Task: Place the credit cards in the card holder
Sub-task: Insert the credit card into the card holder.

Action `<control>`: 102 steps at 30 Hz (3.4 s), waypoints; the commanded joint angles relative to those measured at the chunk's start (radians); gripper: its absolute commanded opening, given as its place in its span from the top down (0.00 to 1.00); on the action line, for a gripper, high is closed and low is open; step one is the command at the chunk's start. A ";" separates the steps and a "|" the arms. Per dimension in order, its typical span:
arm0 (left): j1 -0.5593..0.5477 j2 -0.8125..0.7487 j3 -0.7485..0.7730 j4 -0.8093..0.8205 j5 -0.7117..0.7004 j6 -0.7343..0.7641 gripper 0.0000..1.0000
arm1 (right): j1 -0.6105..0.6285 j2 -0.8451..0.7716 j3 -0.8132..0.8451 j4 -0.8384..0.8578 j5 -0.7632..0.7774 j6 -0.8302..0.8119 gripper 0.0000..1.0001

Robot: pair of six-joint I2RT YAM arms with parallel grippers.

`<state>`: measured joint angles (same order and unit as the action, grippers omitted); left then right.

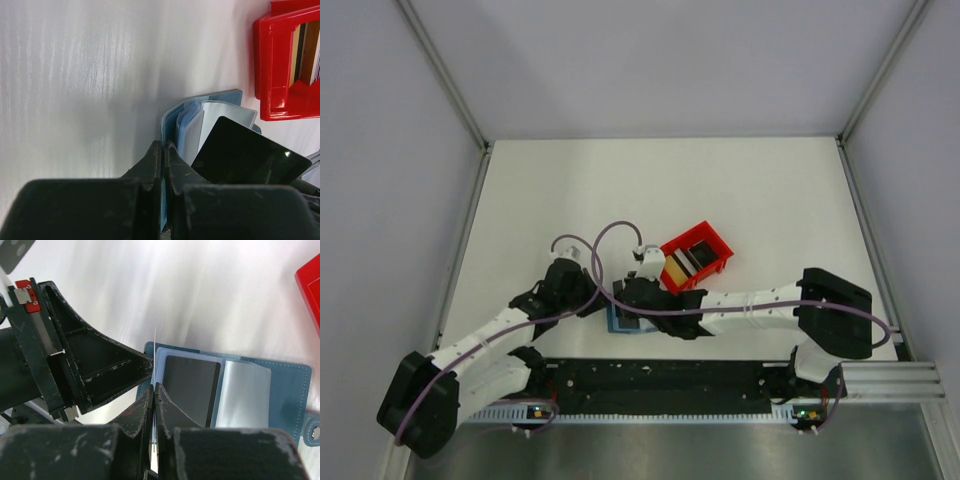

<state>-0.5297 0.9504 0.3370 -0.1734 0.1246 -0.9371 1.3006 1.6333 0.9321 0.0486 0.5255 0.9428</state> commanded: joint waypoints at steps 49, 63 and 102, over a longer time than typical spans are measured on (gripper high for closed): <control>0.004 -0.010 -0.093 0.084 -0.039 0.030 1.00 | -0.101 -0.239 -0.197 0.060 -0.247 -0.047 1.00; 0.002 0.022 -0.099 0.095 -0.039 0.034 1.00 | -0.167 -0.201 -0.329 0.324 -0.450 0.013 1.00; 0.002 0.036 -0.098 0.084 -0.060 0.034 1.00 | -0.308 -0.029 -0.487 0.623 -0.605 0.125 1.00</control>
<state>-0.5297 0.9718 0.2531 -0.0883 0.0998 -0.9180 1.0111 1.5974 0.4633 0.6109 -0.0750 1.0595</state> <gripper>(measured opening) 0.019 0.006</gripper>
